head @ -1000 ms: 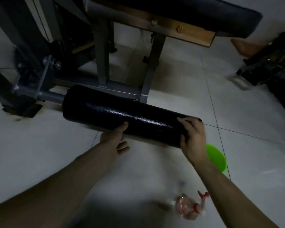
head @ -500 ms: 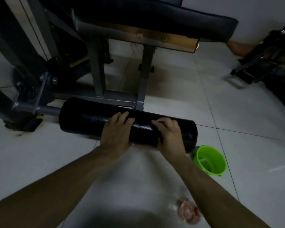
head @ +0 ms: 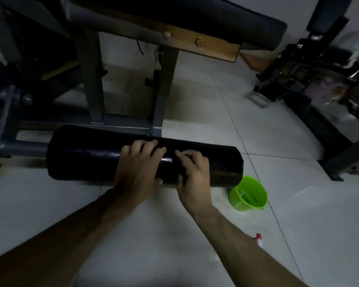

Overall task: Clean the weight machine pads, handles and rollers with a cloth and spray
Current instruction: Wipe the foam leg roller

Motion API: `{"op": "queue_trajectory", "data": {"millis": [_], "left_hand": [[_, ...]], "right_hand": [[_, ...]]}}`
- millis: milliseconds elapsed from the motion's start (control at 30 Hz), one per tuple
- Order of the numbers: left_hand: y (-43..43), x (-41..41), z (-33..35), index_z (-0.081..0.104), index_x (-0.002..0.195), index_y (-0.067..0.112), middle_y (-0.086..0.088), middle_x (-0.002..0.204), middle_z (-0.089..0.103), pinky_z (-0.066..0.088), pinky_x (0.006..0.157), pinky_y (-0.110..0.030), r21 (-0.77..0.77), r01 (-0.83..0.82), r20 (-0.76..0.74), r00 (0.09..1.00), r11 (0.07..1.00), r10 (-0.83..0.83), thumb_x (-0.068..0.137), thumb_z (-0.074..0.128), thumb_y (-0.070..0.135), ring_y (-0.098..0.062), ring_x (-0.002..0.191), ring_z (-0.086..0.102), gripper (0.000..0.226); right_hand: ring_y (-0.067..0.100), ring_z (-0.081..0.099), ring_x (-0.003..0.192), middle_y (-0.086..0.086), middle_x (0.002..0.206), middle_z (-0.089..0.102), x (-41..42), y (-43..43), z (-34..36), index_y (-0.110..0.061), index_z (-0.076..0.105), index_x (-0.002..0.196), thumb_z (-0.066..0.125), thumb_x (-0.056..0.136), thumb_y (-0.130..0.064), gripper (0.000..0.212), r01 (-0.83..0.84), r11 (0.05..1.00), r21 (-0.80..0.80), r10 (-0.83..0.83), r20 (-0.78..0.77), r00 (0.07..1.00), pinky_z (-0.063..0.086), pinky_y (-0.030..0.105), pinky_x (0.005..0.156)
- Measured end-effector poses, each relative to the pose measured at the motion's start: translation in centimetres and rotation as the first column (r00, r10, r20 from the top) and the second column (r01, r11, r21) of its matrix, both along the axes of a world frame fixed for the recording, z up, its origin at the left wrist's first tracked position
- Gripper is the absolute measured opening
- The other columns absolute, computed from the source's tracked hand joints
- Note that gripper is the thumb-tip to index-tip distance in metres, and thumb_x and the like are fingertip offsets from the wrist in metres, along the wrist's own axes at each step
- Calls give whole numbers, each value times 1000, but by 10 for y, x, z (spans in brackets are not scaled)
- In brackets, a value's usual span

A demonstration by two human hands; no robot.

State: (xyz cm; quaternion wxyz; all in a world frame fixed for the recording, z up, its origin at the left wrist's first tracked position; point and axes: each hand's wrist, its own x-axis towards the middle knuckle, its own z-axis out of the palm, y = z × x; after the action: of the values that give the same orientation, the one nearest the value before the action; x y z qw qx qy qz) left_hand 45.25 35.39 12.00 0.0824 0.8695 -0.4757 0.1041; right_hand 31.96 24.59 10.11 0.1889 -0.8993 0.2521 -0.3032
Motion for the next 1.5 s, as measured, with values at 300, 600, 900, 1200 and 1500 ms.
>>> {"op": "queue_trajectory", "data": {"millis": [300,600,900,1200,1500], "left_hand": [[27,21,5,39,155,23,1,164,34,33,107,-41,-57,200,-114,972,978,-205,74,86,34,-25,143,34,94],[77,56,-6,59,138,12,-9,143,58,39,107,-50,-211,38,-96,994,977,-59,52,97,35,-33,133,50,97],[138,88,-13,53,143,10,-16,155,43,30,116,-61,-252,-182,-127,980,950,154,57,95,33,-40,144,35,98],[157,108,-18,49,148,25,1,152,46,41,109,-36,-394,-296,-456,885,870,95,67,91,22,-24,134,48,91],[164,134,-6,49,147,31,7,143,52,50,103,-39,-365,-303,-604,796,880,24,64,96,31,-16,121,58,95]], "right_hand": [[36,55,111,16,120,54,-68,-64,4,-6,63,137,56,77,12,63,495,861,119,-487,-90,869,37,26,104],[31,50,108,12,122,57,50,37,0,-9,67,132,58,67,9,68,101,995,-10,-100,61,993,40,31,103],[34,54,106,10,125,61,31,2,15,-7,67,132,60,62,10,72,-312,903,-294,272,-169,947,49,42,95],[34,55,108,10,124,61,115,92,3,-8,68,130,64,62,10,70,-378,915,-139,374,-55,926,50,42,97],[35,55,104,8,122,63,125,69,23,-9,70,126,66,65,10,64,-441,854,-274,397,-203,895,51,43,94]]}}
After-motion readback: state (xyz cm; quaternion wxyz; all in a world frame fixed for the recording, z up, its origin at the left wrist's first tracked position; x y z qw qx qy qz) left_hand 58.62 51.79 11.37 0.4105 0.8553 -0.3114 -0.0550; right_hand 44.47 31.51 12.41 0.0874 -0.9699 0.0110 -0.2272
